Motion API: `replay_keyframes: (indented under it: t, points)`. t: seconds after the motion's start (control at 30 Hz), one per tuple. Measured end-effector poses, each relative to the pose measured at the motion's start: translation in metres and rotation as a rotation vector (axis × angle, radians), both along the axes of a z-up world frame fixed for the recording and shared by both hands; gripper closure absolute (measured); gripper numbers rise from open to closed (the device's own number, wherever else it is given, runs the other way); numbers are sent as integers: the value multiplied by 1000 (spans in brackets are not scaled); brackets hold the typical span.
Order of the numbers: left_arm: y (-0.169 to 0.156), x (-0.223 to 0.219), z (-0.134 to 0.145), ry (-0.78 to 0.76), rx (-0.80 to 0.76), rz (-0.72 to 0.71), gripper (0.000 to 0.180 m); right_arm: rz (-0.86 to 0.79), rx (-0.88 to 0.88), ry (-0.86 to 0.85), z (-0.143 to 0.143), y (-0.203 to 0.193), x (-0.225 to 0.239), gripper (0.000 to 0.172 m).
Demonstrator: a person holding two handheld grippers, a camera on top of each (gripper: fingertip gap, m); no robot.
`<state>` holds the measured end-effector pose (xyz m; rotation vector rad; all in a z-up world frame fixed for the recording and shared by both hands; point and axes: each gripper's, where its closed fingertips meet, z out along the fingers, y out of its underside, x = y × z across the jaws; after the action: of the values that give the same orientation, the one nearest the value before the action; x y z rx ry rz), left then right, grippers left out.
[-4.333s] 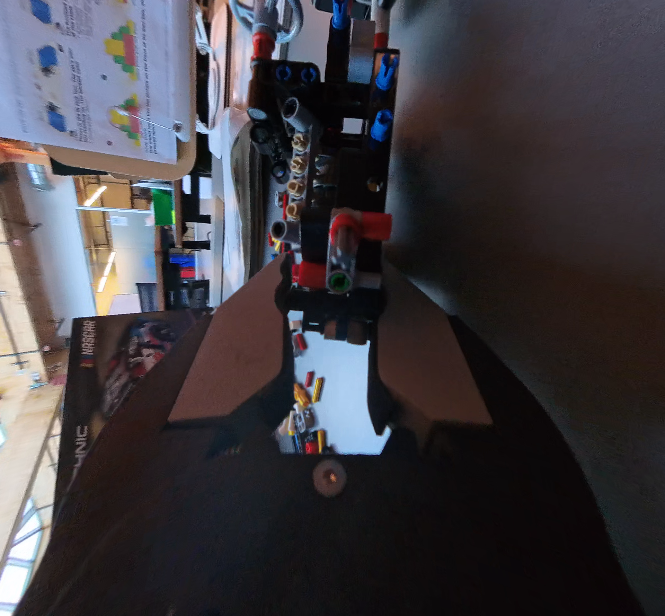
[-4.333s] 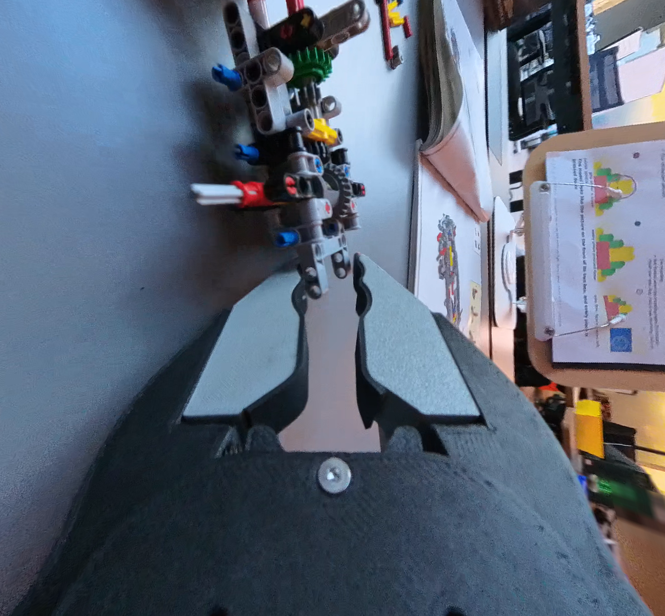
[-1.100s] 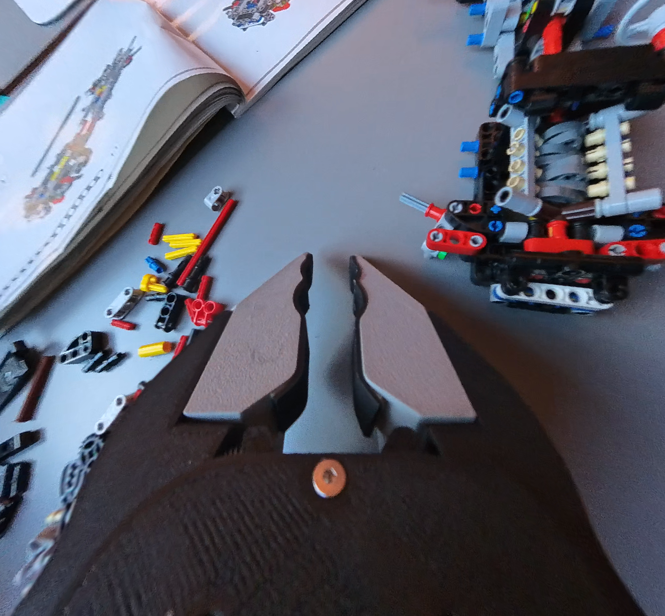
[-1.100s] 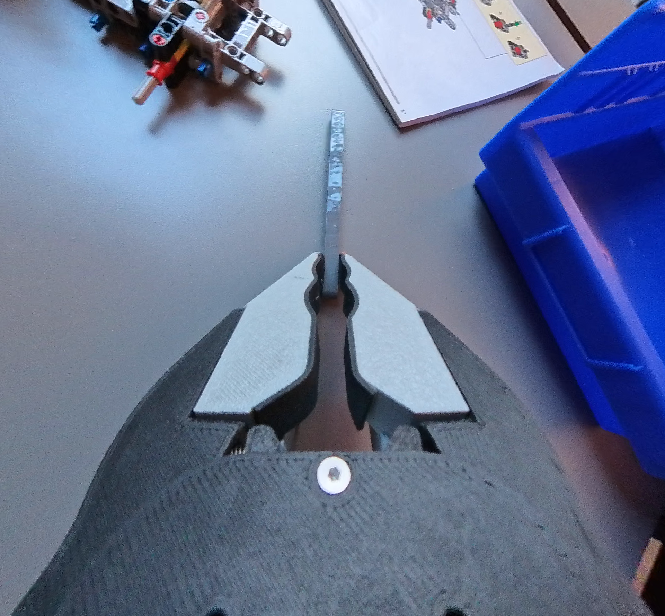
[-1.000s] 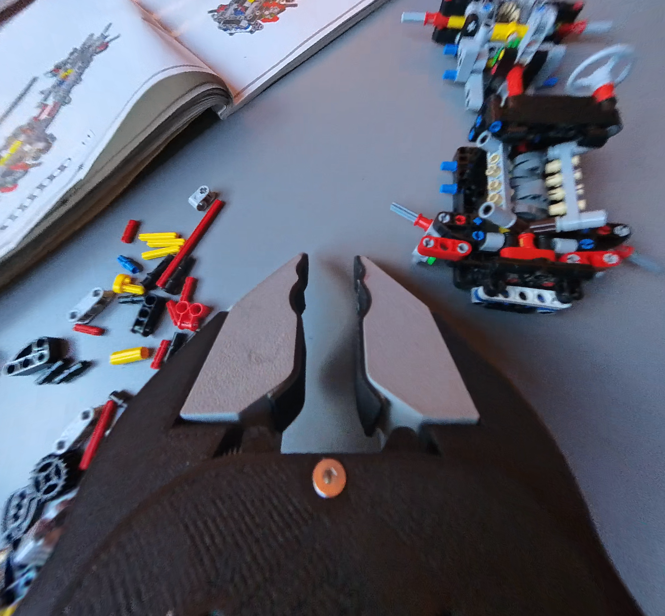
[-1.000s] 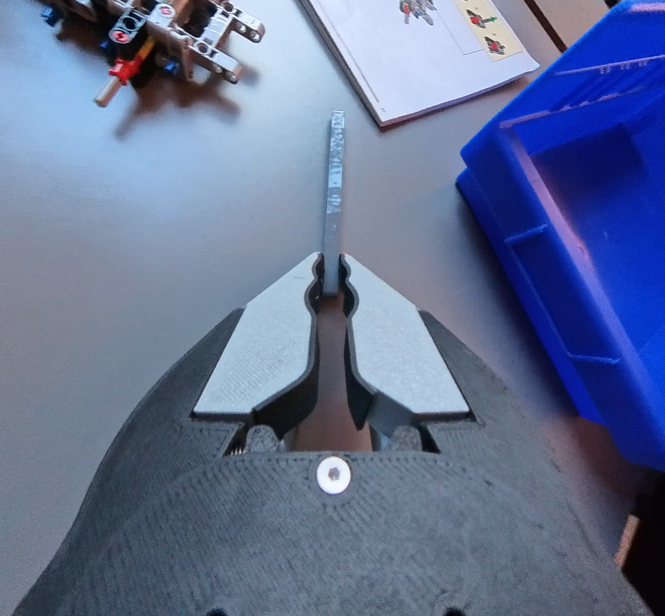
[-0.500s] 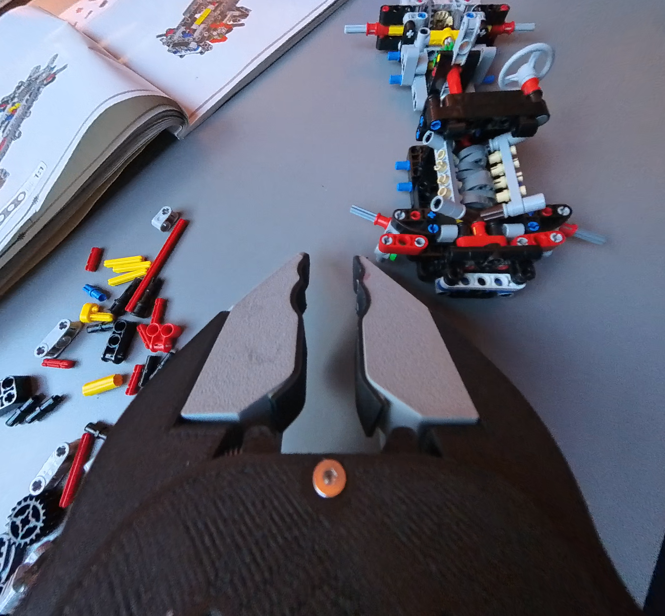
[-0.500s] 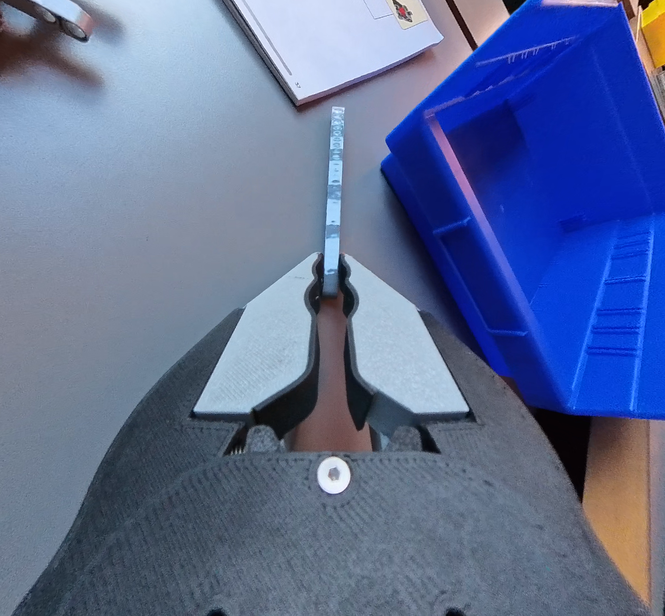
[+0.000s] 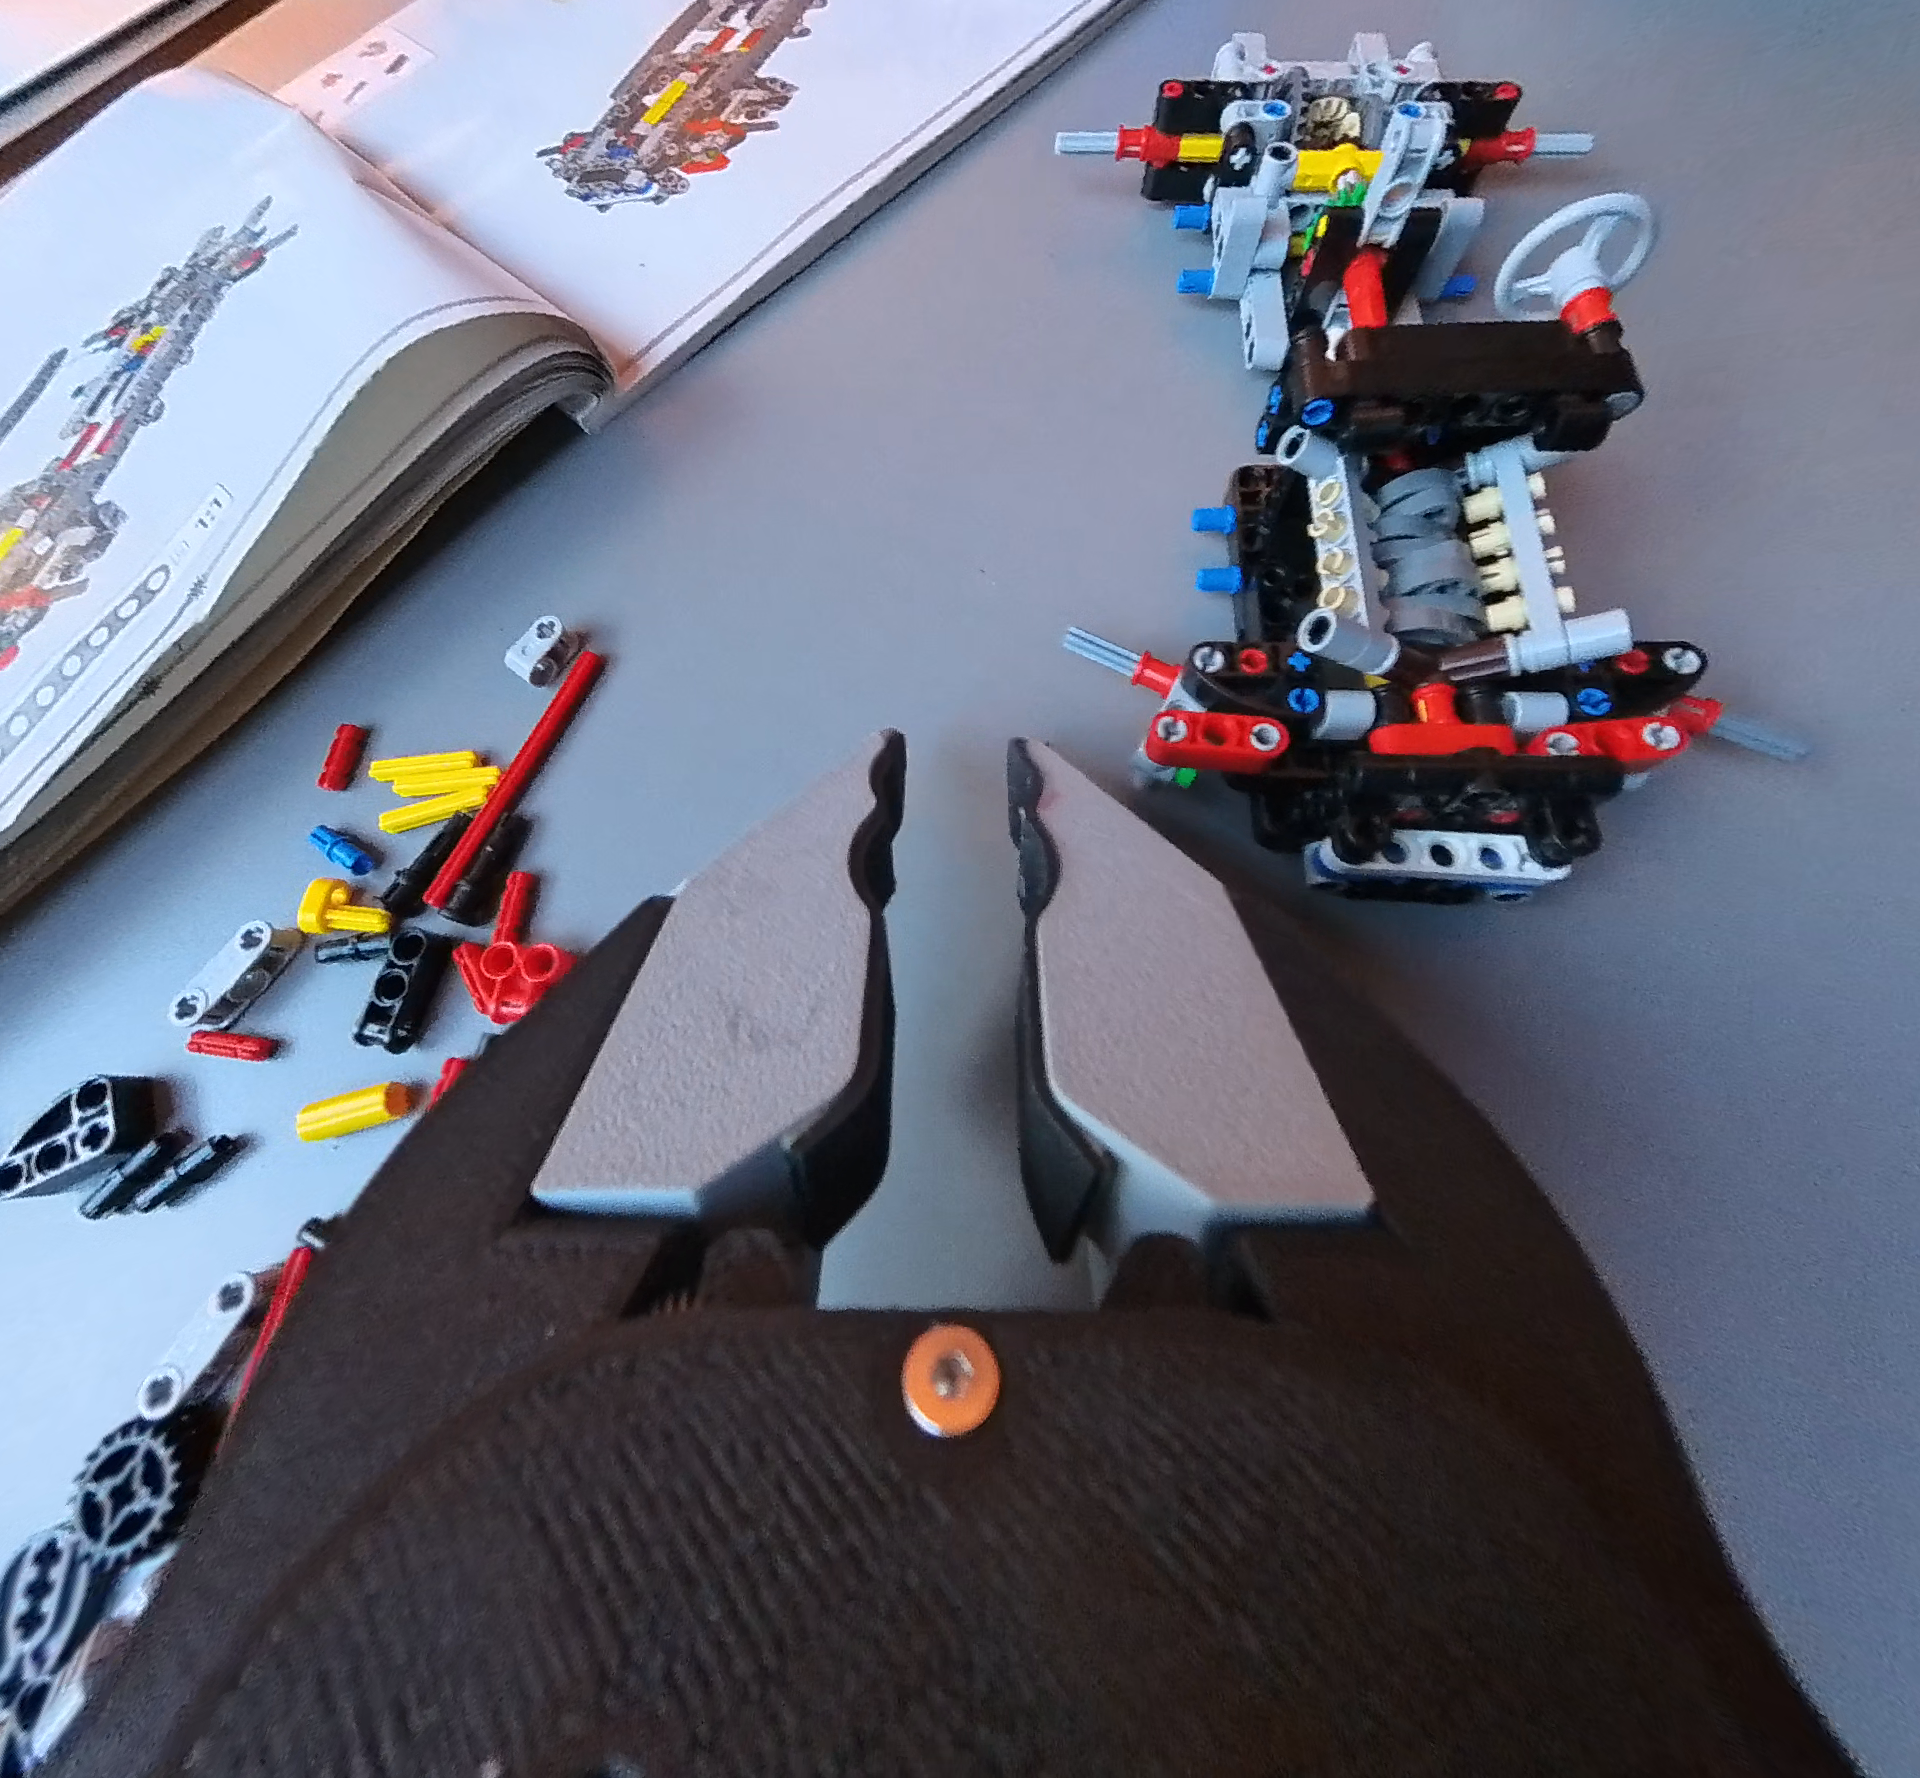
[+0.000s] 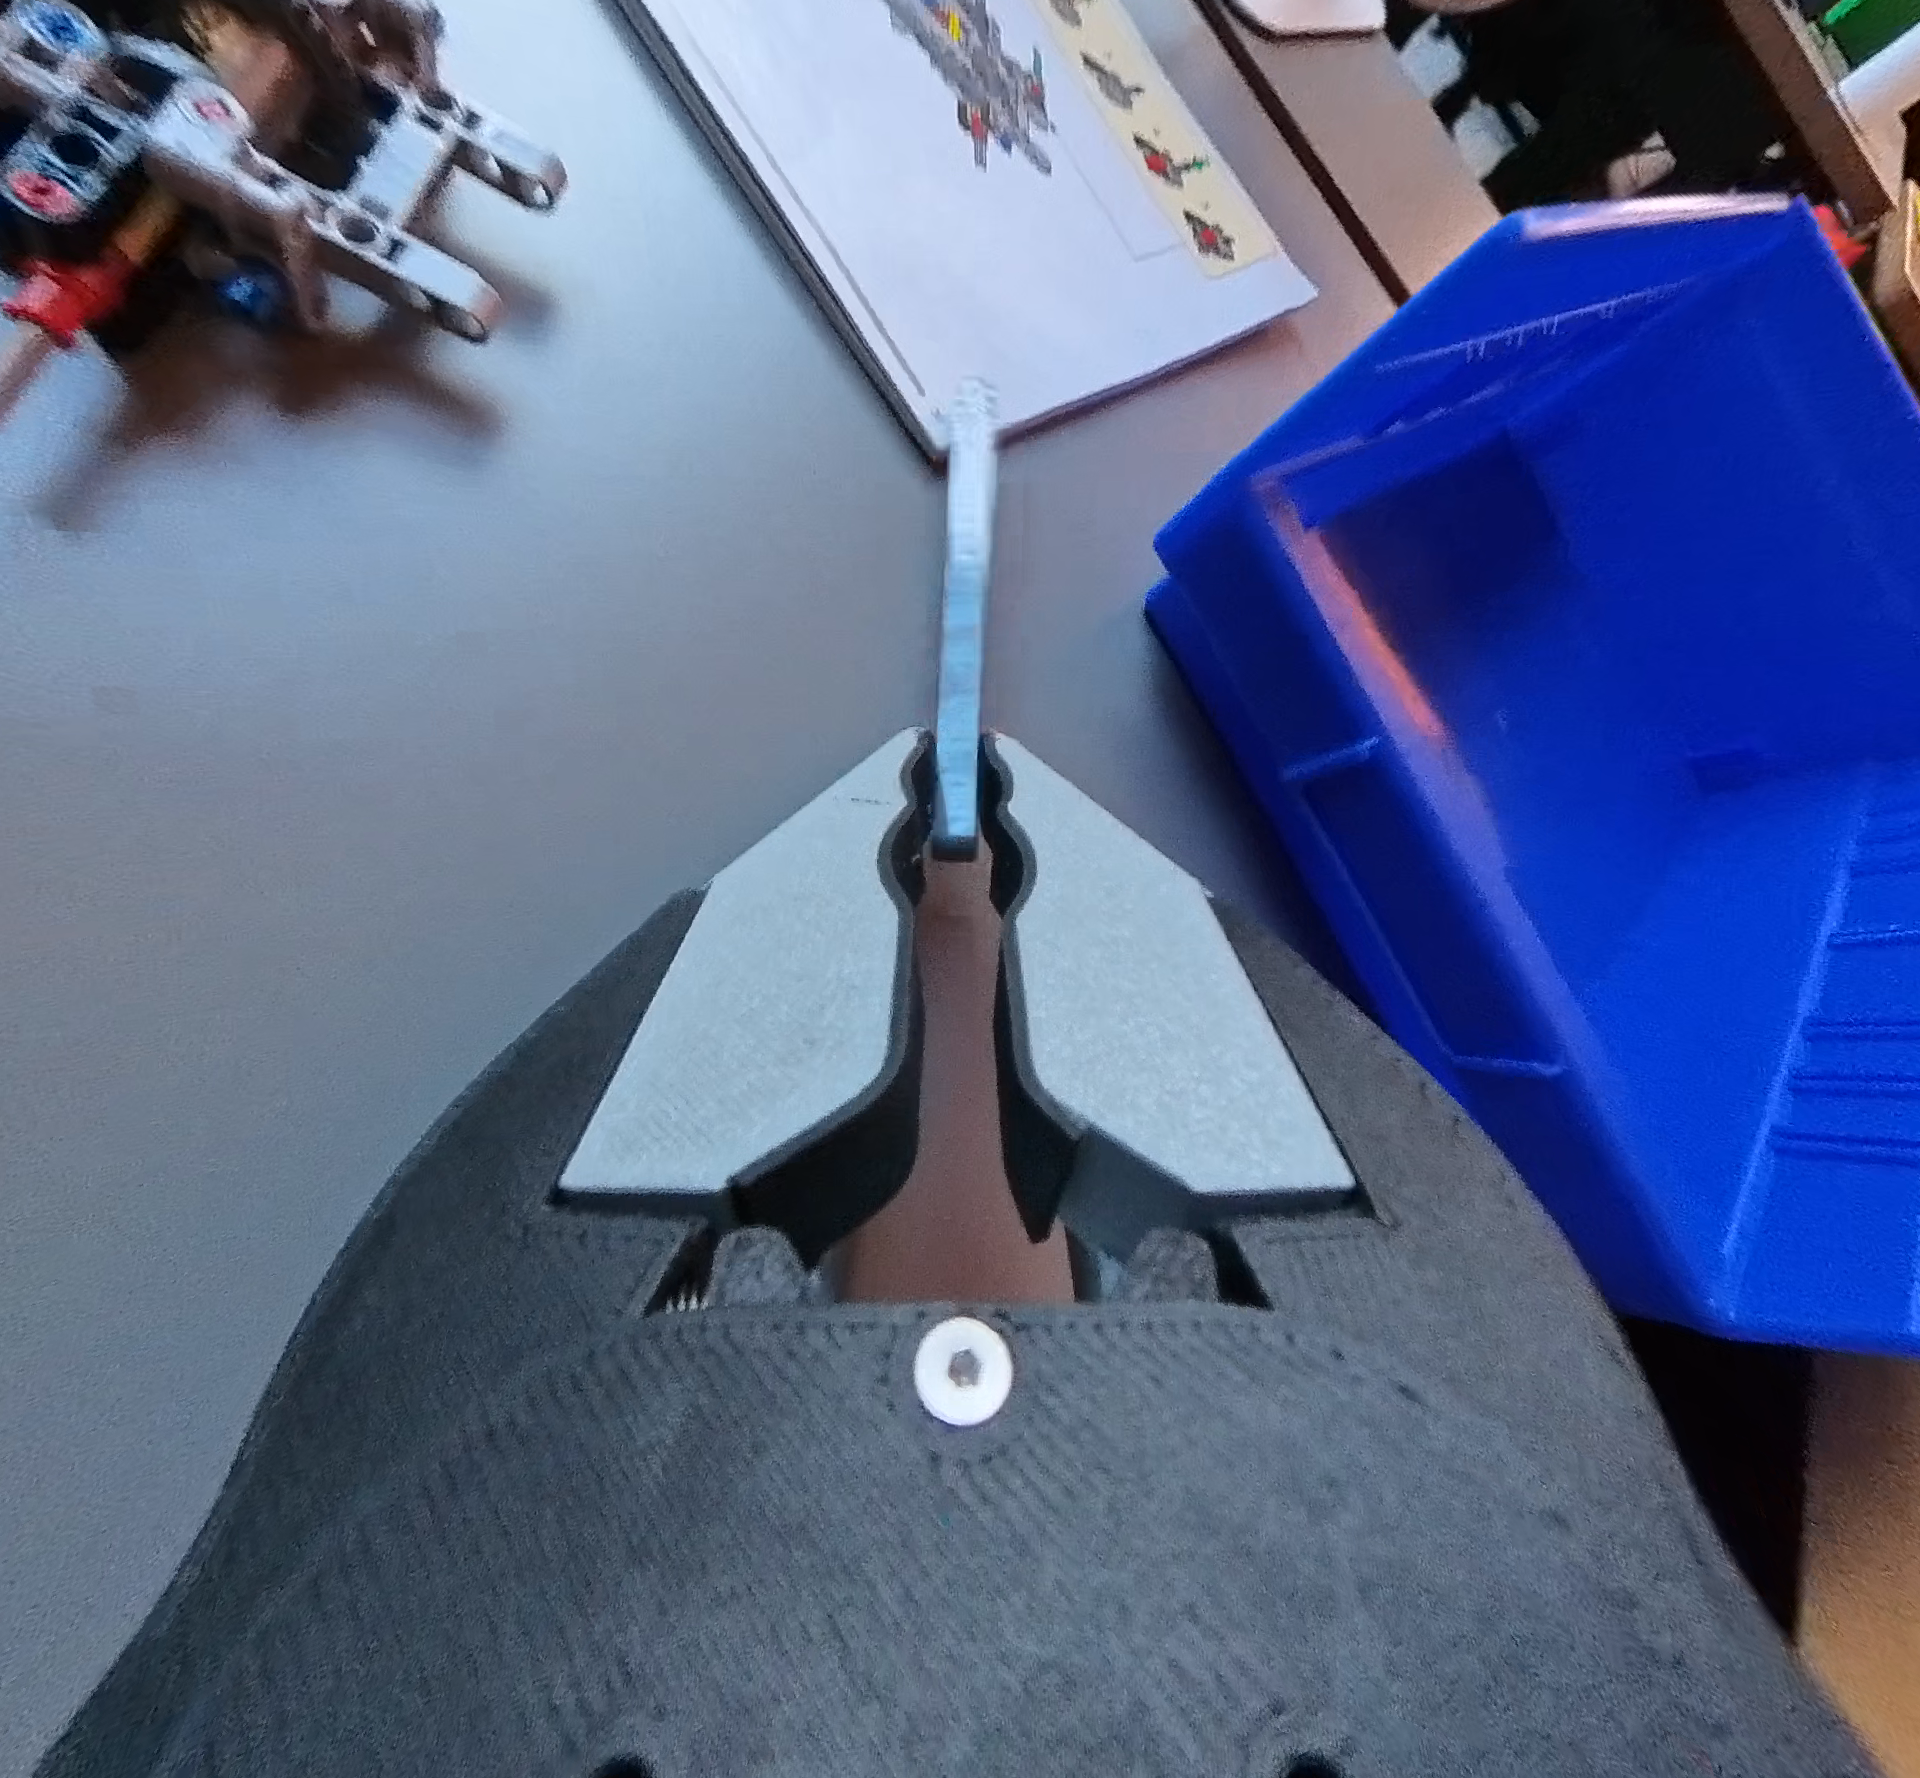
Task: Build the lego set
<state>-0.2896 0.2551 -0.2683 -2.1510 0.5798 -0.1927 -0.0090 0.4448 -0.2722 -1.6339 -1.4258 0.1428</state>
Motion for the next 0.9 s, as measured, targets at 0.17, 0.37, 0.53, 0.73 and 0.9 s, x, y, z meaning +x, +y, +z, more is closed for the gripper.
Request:
replay_keyframes:
  t: [0.17, 0.37, 0.53, 0.73, 0.9]
  points:
    - [4, -7, 1, -13, 2, 47, 163, 63, -41, 101, 14, -12, -6, 167]
    - [5, -10, 2, 6, 17, 69, 164, 114, -16, 123, 23, -24, -10, 167]
    - [6, -10, -2, 55, 10, 68, 167, 147, 9, 120, 26, -31, -13, 167]
    - [7, -11, -6, 97, 7, 68, 170, 159, 26, 102, 26, -34, -14, 167]
    - [8, -11, -5, 88, 5, 66, 171, 163, 15, 101, 24, -35, -14, 167]
